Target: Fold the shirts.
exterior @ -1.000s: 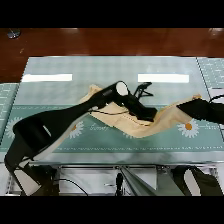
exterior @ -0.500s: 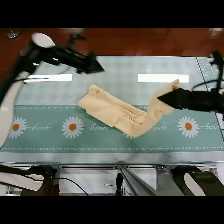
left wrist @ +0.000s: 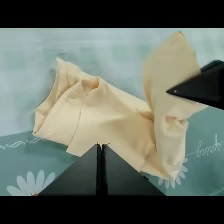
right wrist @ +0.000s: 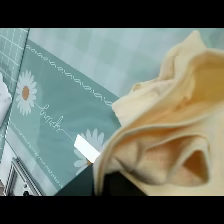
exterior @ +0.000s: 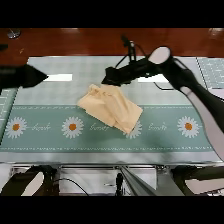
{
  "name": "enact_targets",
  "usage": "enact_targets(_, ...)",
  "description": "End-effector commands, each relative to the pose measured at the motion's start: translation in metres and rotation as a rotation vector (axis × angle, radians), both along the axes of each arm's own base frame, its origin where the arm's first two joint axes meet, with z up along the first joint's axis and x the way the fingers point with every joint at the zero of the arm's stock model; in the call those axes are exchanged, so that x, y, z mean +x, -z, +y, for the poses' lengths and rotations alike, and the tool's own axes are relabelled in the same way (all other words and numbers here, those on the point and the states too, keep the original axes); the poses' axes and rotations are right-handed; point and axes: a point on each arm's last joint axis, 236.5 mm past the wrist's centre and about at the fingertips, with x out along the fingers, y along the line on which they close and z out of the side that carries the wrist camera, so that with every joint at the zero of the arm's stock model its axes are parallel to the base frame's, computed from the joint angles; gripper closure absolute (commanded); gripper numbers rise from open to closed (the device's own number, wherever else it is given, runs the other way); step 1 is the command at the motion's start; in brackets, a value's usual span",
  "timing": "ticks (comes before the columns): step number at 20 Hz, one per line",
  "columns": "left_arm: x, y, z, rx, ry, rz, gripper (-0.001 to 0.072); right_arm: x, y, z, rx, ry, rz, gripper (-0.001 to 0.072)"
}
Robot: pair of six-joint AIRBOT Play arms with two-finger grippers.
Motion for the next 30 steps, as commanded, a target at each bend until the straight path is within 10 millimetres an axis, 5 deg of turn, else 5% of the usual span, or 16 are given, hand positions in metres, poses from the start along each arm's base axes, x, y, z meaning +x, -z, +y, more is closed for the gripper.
enact_targets(1,-0.034,0.025,0.004,-0.048,-0.093,-0.04,0.0684,0.015,0.041,0.052,0.0,-0.037,0.052,0.069)
enact_targets(3,-0.042,0.045,-0.003,-0.083,-0.088,0.006,0.0684,0.018,0.058,0.069,0.0,-0.03,0.064,0.0689)
enact_targets(4,-0.043,0.053,-0.004,-0.092,-0.088,0.027,0.0684,0.022,0.065,0.075,0.012,-0.011,0.068,0.0522)
enact_targets(5,-0.043,0.06,-0.004,-0.097,-0.09,0.044,0.0684,0.021,0.066,0.082,0.038,-0.004,0.09,0.0199)
enact_targets(6,-0.042,0.065,-0.004,-0.096,-0.093,0.054,0.0684,0.017,0.062,0.086,0.071,-0.014,0.113,0.0082)
enact_targets(9,-0.034,0.076,0.0,-0.1,-0.114,0.073,0.0684,-0.009,0.04,0.077,0.115,-0.141,0.165,0.0083)
enact_targets(11,-0.029,0.082,0.001,-0.102,-0.124,0.089,0.0684,-0.013,0.012,0.038,0.11,-0.197,0.182,0.0082)
enact_targets(14,-0.025,0.092,0.002,-0.097,-0.124,0.12,0.0684,-0.018,-0.031,-0.048,-0.066,-0.242,0.049,0.0082)
enact_targets(17,-0.026,0.1,0.002,-0.083,-0.107,0.129,0.0684,-0.013,-0.021,-0.168,-0.535,0.04,-0.117,0.0083)
enact_targets(20,-0.03,0.105,0.0,-0.079,-0.093,0.144,0.0684,-0.035,0.023,-0.235,-0.519,0.527,-0.108,0.0085)
enact_targets(24,-0.036,0.115,-0.008,-0.089,-0.077,0.168,0.0684,-0.081,0.106,-0.222,-0.03,0.981,0.237,0.0106)
enact_targets(30,-0.046,0.122,-0.029,-0.091,-0.01,0.191,0.0684,-0.105,0.16,-0.168,-0.117,0.699,0.384,0.0119)
